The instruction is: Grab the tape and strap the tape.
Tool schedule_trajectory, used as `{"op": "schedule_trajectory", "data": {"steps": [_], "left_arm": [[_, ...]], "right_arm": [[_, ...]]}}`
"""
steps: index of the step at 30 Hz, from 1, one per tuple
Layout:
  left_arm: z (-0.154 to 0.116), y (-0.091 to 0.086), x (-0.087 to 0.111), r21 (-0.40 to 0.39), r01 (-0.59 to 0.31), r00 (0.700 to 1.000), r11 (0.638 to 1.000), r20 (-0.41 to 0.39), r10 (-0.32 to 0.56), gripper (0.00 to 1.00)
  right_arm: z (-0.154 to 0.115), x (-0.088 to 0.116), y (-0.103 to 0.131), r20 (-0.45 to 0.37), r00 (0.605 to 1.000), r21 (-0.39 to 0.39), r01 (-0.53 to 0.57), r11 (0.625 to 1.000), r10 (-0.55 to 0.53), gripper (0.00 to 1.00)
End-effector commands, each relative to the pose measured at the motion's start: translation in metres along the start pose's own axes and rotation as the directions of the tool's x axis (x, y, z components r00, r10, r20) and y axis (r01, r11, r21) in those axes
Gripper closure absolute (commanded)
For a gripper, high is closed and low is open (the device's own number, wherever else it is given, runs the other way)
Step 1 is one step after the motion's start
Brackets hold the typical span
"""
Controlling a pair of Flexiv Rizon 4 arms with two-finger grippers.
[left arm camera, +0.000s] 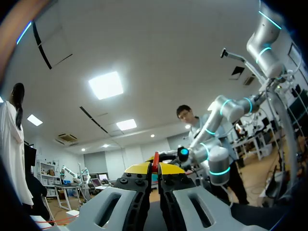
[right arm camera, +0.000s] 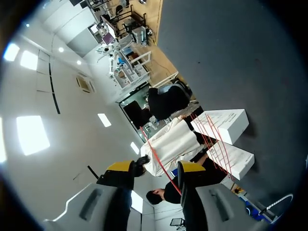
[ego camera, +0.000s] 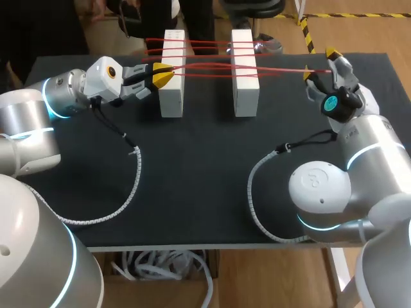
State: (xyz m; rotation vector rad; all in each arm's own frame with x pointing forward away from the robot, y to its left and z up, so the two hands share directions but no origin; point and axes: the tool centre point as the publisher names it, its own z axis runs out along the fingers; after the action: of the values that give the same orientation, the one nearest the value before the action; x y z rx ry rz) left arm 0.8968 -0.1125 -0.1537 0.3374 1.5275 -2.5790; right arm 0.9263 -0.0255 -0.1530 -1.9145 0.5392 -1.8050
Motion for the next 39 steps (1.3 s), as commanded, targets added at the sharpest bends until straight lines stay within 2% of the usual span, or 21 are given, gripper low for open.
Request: {"op": "schedule_trajectory", "data": {"steps": [1,8,10,17,24,30,32,39], "left_arm": [[0.0,0.0,0.0,0.0,0.0,1.0,1.0,0.0,0.0,1.0],[0.0,0.0,0.0,0.0,0.0,1.0,1.0,0.0,0.0,1.0],[0.0,0.0,0.0,0.0,0.0,1.0,1.0,0.0,0.0,1.0],[0.0,0.0,0.0,0.0,0.0,1.0,1.0,0.0,0.0,1.0],[0.0,0.0,0.0,0.0,0.0,1.0,1.0,0.0,0.0,1.0],[0.0,0.0,0.0,0.0,0.0,1.0,1.0,0.0,0.0,1.0],[0.0,0.0,0.0,0.0,0.0,1.0,1.0,0.0,0.0,1.0],[0.0,0.0,0.0,0.0,0.0,1.0,1.0,0.0,0.0,1.0]], "right_arm": [[-0.001,0.001,0.001,0.005,1.0,-0.004,0.005,1.0,-0.005,0.62],[-0.01,0.0,0.007,0.028,0.999,-0.005,0.018,1.0,-0.018,0.58],[-0.013,-0.001,0.008,0.035,0.999,-0.004,0.024,1.0,-0.024,0.54],[-0.018,-0.003,0.009,0.048,0.998,-0.001,0.032,0.999,-0.032,0.6],[-0.024,-0.004,0.009,0.055,0.998,0.0,0.034,0.999,-0.034,0.54],[-0.03,-0.002,0.01,0.062,0.998,-0.002,0.035,0.999,-0.035,0.55],[-0.032,-0.002,0.012,0.063,0.997,-0.003,0.035,0.999,-0.035,0.58],[-0.039,-0.001,0.013,0.068,0.997,-0.005,0.035,0.999,-0.034,0.53]]}}
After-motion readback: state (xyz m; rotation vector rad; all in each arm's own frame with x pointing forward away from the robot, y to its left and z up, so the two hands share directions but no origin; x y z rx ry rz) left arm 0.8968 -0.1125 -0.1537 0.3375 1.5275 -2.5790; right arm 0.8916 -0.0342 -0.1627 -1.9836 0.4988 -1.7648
